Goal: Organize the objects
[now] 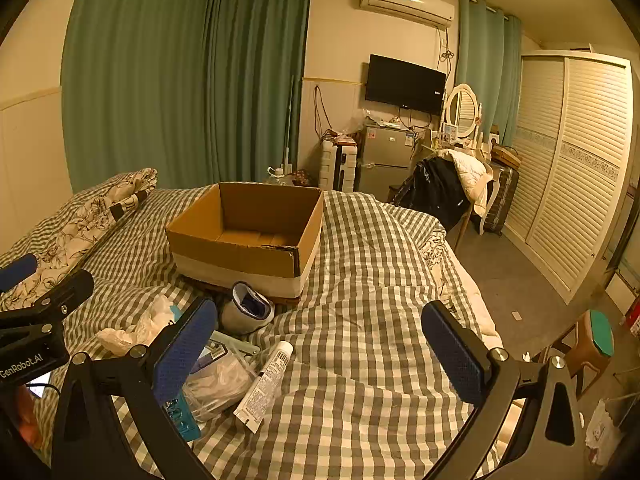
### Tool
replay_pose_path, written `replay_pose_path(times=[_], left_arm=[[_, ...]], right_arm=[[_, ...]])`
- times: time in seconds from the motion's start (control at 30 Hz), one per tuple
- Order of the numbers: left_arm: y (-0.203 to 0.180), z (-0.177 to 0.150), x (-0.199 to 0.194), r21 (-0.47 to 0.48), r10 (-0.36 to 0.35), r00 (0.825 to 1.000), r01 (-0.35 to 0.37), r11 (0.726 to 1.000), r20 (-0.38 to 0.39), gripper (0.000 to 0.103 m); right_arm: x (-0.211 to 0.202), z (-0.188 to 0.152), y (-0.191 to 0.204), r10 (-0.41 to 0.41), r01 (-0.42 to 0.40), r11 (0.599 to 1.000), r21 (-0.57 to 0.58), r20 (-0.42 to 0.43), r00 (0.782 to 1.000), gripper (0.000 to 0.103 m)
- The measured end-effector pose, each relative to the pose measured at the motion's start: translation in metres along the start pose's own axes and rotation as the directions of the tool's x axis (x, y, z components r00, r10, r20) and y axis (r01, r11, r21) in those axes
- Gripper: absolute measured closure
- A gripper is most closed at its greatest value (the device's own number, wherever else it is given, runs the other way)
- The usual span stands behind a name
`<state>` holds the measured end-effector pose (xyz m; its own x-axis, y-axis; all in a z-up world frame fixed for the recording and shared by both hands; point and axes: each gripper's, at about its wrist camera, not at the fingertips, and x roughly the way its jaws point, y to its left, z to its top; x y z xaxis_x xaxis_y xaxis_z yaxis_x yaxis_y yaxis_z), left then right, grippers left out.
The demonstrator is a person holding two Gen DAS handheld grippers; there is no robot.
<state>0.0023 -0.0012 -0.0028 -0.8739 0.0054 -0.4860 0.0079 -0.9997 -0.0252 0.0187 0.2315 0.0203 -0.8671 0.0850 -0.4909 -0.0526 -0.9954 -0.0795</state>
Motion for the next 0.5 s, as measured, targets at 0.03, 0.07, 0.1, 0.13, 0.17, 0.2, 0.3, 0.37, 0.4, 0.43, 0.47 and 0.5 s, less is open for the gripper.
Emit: replay_pose_path(times=[0.03, 0.07, 0.1, 0.13, 0.17, 0.2, 0.3, 0.37, 0.4, 0.43, 0.47, 0.5], left_arm=[[0.0005, -0.001, 0.0006, -0.001, 0.001, 1.0, -0.001, 1.0, -0.001, 0.0], [0.0008, -0.0013, 0.0009, -0.001, 0.001, 1.0, -0.001, 1.0, -0.001, 0.0], [0.0008, -0.0016, 0.001, -0.001, 0.001, 1.0, -0.001, 1.0, -0.001, 0.0], [0.0009, -0.0014, 0.001, -0.001, 0.001, 1.0, -0.001, 1.0, -0.001, 0.0], [0.0014, -0.0009, 0.001, -0.001, 0.0, 1.0, 0.0, 1.0, -0.002, 0.0], [0.0017, -0.0006, 0.001, -0.001, -0.001, 1.0, 0.001, 1.0, -0.002, 0.0], [0.002, -0.0005, 0.0011, 0.0, -0.001, 1.0, 0.001, 1.0, -0.003, 0.0], [0.0021, -0.0008, 0.0015, 0.001, -0.001, 1.0, 0.001, 1.0, -0.004, 0.0], [0.0026, -0.0011, 0.0018, 0.001, -0.001, 1.0, 0.001, 1.0, -0.004, 0.0], [0.002, -0.0014, 0.0015, 0.0, -0.002, 1.0, 0.002, 1.0, -0.003, 0.0], [0.002, -0.0016, 0.0014, 0.0, -0.002, 1.0, 0.002, 1.0, -0.003, 0.0], [0.0021, -0.0017, 0.0014, 0.001, -0.002, 1.0, 0.002, 1.0, -0.004, 0.0]], right_arm=[[0.0001, 0.0007, 0.001, 0.001, -0.001, 1.0, -0.001, -0.002, 1.0, 0.0], [-0.0003, 0.0007, 0.0012, 0.001, -0.001, 1.0, -0.002, -0.002, 1.0, 0.0], [-0.0003, -0.0002, 0.0011, 0.0, 0.0, 1.0, -0.004, -0.003, 1.0, 0.0], [-0.0005, 0.0002, 0.0016, -0.002, 0.002, 1.0, -0.004, -0.004, 1.0, 0.0], [-0.0004, 0.0, 0.0014, -0.002, 0.002, 1.0, -0.005, -0.006, 1.0, 0.0], [-0.0002, 0.0, 0.002, -0.002, 0.002, 1.0, -0.005, -0.006, 1.0, 0.0], [-0.0006, 0.0, 0.0029, 0.0, 0.0, 1.0, -0.005, -0.009, 1.0, 0.0], [-0.0006, 0.0007, 0.004, 0.0, 0.0, 1.0, -0.008, -0.01, 1.0, 0.0], [-0.0004, 0.0015, 0.0043, -0.001, 0.001, 1.0, -0.009, -0.011, 1.0, 0.0], [-0.0001, 0.0016, 0.005, -0.002, 0.002, 1.0, -0.009, -0.012, 1.0, 0.0], [-0.0002, 0.0016, 0.0051, -0.002, 0.001, 1.0, -0.009, -0.012, 1.0, 0.0], [-0.0002, 0.0014, 0.0049, 0.0, 0.0, 1.0, -0.009, -0.012, 1.0, 0.0]])
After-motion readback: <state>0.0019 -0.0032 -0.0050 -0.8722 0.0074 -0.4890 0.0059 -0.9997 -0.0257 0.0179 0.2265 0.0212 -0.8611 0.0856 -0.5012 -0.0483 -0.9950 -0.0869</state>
